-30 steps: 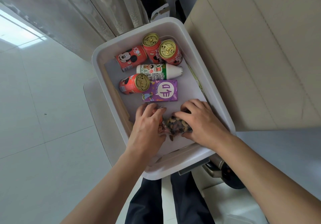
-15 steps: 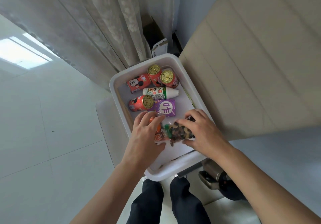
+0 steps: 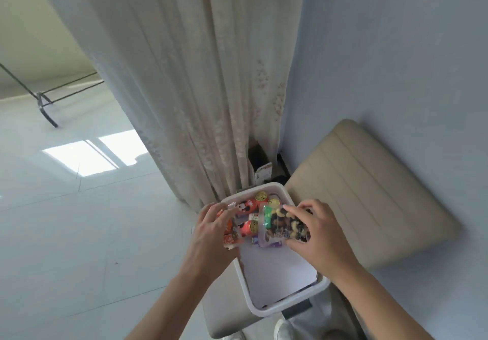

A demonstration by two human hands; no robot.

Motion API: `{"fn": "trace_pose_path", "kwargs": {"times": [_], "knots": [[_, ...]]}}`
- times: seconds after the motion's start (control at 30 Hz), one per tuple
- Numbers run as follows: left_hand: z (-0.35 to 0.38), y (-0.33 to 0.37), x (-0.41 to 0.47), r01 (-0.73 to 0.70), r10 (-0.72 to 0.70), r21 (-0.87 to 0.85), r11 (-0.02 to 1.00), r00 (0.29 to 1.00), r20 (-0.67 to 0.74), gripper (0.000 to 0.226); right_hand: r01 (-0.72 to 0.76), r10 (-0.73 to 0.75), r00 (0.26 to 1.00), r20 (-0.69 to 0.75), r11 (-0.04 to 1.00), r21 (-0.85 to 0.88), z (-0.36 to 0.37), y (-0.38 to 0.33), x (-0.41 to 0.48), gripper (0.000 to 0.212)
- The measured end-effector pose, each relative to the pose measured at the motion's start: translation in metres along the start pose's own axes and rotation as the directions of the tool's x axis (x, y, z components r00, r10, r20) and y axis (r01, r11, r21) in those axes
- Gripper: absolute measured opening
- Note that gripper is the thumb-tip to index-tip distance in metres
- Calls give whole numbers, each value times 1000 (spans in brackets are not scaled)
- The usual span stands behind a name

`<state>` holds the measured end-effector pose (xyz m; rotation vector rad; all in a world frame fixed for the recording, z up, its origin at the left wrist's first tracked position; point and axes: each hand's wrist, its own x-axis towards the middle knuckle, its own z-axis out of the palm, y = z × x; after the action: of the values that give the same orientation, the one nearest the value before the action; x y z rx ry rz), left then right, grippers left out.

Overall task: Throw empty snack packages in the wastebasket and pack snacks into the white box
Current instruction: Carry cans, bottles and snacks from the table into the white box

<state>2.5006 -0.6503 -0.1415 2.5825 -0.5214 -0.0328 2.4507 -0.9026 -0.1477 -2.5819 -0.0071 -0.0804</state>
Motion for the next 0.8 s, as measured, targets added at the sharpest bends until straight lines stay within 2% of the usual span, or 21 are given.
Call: {"fn": "trace_pose_path", "kwargs": {"times": [0.1,0.2,0.37,0.5,0.67,0.8], "knots": [[-41,7,-9,20,-18,19,1000,995,-96,80,87,-86,996,-35,996,21,-28,-33,8,73],[-77,15,-25,106,-100,31,994,981,-164,81,203,-201,978,-58,978,42,-49,-65,21,73],[-126,24,-67,281,-264,0,960,901,-345,85,404,-403,915,-27,907,121,-67,-119,40,69],[-153,26,-123,439,-408,-50,897,781,-473,88,548,-556,831,-12,816,182,-61,-170,47,70],[-181,16,-215,584,-508,-90,807,608,-610,87,681,-712,701,35,683,263,-39,-252,29,72],[-199,8,-304,709,-589,-140,692,442,-676,85,768,-844,529,87,519,376,-7,-320,-9,72]]}}
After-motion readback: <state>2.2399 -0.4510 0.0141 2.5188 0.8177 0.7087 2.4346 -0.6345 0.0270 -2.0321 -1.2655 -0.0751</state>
